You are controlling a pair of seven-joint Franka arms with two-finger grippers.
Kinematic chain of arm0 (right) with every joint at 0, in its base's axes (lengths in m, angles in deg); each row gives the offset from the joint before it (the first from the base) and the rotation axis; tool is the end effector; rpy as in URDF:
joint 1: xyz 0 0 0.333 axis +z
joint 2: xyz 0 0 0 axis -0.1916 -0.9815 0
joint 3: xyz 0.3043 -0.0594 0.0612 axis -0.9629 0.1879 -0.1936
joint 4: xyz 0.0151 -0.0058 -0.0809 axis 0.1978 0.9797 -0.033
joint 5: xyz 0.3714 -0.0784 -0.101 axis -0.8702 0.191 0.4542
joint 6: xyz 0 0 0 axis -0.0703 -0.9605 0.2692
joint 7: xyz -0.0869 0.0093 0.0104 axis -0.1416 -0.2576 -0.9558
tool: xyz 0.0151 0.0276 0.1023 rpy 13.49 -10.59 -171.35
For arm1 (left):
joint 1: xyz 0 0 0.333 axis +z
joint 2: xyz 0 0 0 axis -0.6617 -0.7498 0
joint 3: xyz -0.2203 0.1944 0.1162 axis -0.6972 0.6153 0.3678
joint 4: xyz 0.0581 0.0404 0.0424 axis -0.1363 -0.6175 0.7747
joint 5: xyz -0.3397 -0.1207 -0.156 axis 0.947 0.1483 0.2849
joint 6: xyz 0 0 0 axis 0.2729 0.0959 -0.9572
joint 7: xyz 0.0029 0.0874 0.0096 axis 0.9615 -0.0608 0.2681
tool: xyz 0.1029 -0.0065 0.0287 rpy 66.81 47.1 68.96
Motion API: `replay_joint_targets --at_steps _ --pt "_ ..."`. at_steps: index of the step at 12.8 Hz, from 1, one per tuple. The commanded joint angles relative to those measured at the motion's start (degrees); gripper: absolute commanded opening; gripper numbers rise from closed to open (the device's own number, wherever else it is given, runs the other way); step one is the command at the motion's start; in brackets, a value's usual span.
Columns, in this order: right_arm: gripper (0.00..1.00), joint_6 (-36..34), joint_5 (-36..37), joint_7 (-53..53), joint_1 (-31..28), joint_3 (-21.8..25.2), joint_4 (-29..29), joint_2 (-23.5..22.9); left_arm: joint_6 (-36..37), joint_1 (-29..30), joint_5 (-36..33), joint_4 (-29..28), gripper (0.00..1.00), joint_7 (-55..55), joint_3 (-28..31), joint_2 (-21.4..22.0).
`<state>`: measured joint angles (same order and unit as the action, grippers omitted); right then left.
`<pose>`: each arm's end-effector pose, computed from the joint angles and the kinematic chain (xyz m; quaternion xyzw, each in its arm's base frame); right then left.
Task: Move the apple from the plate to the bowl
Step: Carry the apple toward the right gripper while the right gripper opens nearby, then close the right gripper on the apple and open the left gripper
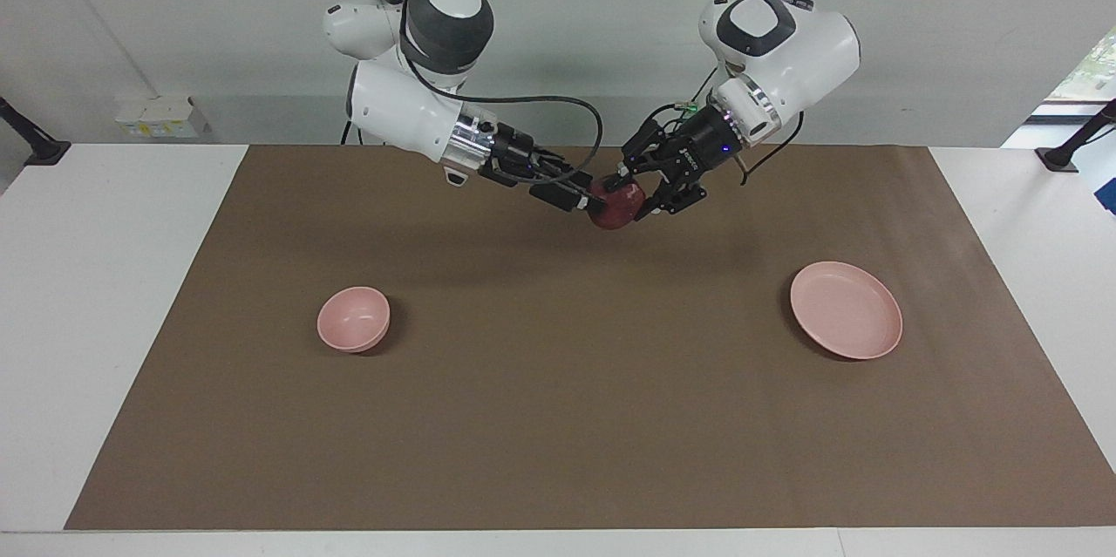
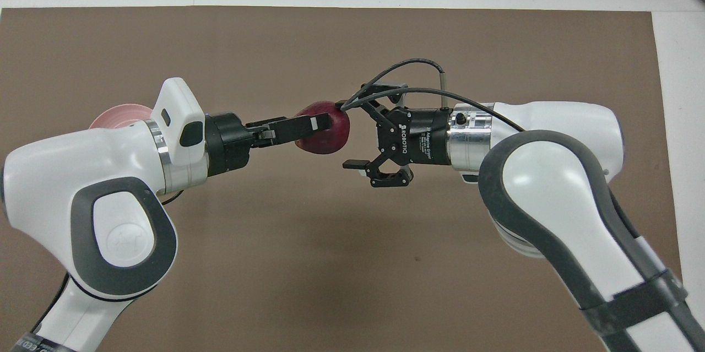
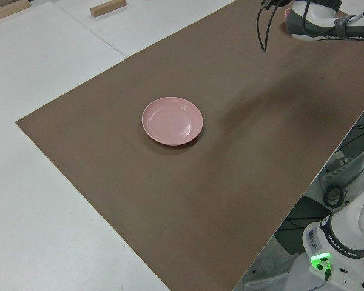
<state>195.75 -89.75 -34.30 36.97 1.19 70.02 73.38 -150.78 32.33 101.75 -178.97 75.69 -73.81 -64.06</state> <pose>0.5559 0.2691 0.4988 -0.7023 0.4780 0.2314 0.4741 0.5093 -0.2630 0.5289 0.8724 -0.0172 0.1645 0.4600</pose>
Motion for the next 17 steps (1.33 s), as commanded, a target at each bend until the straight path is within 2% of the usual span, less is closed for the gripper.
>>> replay_joint_targets --at_steps 1,11,12,14,15,17 --pt "1.0 1.8 -0.2 -2.1 1.1 -0.2 -2.0 -1.4 0.3 -1.0 1.2 -1.3 0.0 0.3 0.8 1.7" --pt "1.0 0.8 2.9 -2.2 0.9 -0.2 -3.4 -3.4 0.5 -1.0 0.9 -1.3 0.0 0.3 0.8 1.7" --pt "0.94 0.8 2.9 -2.1 1.0 -0.2 -3.4 -3.4 0.6 -1.0 0.9 -1.3 0.0 0.2 0.8 1.7" --pt "0.14 0.7 2.9 -2.1 1.0 -0.2 -3.4 -3.4 0.6 -1.0 0.9 -1.3 0.0 0.2 0.8 1.7" --pt "0.0 0.7 2.8 -2.2 1.0 -0.2 -3.4 -3.5 0.7 -1.0 0.9 -1.3 0.0 0.2 0.8 1.7" --pt "0.0 0.5 2.9 -2.1 0.9 -0.2 -3.5 -3.5 0.8 -1.0 0.9 -1.3 0.0 0.2 0.8 1.7"
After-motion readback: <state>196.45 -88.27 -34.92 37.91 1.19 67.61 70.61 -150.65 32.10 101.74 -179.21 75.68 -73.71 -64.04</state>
